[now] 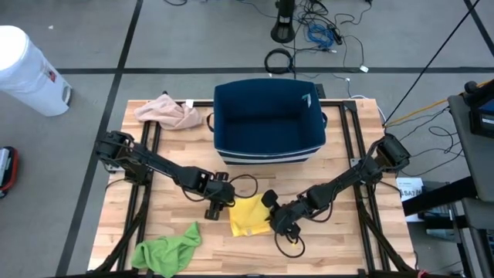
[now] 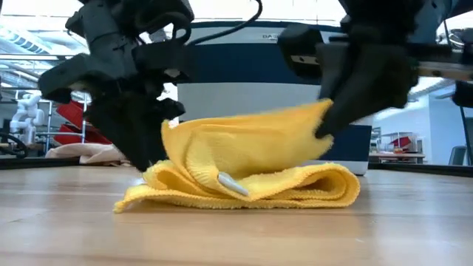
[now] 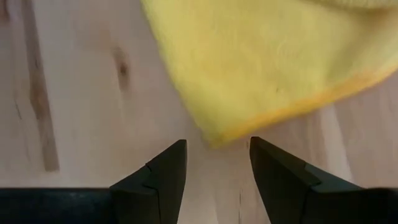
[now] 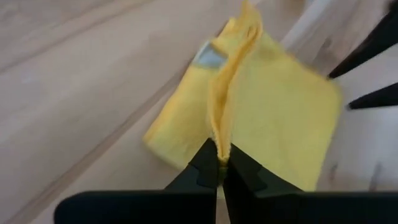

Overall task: Fold towel
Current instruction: Fold the yellow towel

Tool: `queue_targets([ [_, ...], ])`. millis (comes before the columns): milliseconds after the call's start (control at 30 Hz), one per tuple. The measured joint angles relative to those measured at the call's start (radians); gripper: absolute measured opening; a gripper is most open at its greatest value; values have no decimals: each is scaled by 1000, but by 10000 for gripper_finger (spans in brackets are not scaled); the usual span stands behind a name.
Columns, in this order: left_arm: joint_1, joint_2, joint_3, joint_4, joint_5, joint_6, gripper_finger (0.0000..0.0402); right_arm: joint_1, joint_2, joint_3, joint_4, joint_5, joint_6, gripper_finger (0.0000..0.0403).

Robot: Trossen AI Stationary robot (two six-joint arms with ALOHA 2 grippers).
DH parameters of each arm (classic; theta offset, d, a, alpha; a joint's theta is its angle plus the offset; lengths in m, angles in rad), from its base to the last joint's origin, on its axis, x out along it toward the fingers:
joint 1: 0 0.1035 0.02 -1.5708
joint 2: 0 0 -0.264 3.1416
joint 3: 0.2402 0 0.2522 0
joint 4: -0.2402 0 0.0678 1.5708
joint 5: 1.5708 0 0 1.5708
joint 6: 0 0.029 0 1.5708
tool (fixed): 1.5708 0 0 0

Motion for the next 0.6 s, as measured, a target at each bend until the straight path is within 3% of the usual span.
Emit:
queue_targets([
  [400, 7, 15, -11, 10, -51, -1, 183, -94, 0, 0, 203, -3, -163, 4],
  [600, 9, 15, -11, 52, -52, 13, 183, -173, 11, 1, 266, -106, -203, 4],
])
